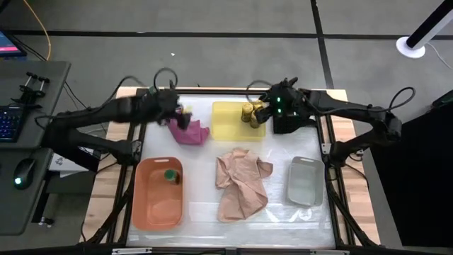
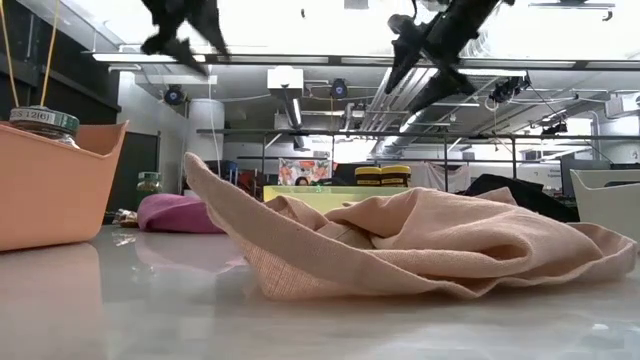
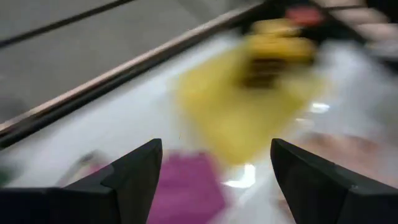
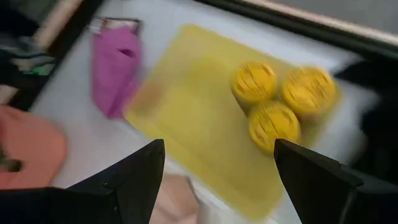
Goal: Sort spices by type
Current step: Put the green seasoning bottle into the orange bin
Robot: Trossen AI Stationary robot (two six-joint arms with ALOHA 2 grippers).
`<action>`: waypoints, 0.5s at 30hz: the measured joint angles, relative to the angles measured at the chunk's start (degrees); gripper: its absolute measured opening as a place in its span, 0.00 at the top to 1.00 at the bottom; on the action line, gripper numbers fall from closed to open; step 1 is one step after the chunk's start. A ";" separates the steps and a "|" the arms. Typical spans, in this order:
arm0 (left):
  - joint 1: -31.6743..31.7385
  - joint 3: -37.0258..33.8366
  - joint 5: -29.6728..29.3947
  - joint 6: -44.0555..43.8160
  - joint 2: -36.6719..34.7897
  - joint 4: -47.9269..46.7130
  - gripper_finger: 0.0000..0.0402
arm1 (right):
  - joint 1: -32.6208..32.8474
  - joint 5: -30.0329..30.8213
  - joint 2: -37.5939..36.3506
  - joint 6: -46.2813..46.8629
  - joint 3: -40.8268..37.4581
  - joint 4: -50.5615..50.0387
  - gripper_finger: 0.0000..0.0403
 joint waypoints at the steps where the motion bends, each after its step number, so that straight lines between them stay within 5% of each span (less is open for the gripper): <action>1: 4.30 0.00 0.04 -0.17 0.99 -1.48 0.29 | -1.46 -2.29 0.14 -2.18 0.00 1.73 0.26; 8: 31.09 0.00 -0.11 -4.97 10.79 -3.49 0.29 | -10.55 -16.15 2.46 -9.20 0.00 10.93 0.26; 15: 42.49 0.00 -2.43 -14.61 19.96 -2.76 0.29 | -13.92 -19.37 4.90 -9.91 0.00 11.60 0.26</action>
